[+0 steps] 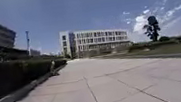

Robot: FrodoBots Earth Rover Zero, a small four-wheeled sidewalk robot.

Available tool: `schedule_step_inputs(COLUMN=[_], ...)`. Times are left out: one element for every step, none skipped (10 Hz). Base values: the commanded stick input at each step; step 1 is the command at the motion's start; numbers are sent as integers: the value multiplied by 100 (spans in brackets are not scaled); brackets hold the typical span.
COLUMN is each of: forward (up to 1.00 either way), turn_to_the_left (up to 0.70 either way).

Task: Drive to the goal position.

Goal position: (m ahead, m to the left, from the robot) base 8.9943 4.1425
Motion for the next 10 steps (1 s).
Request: schedule_step_inputs(forward=[70,70,70,70,70,70,70,70,70,70], turn_to_the_left=[0,0,0,0,0,0,0,0,0,0])
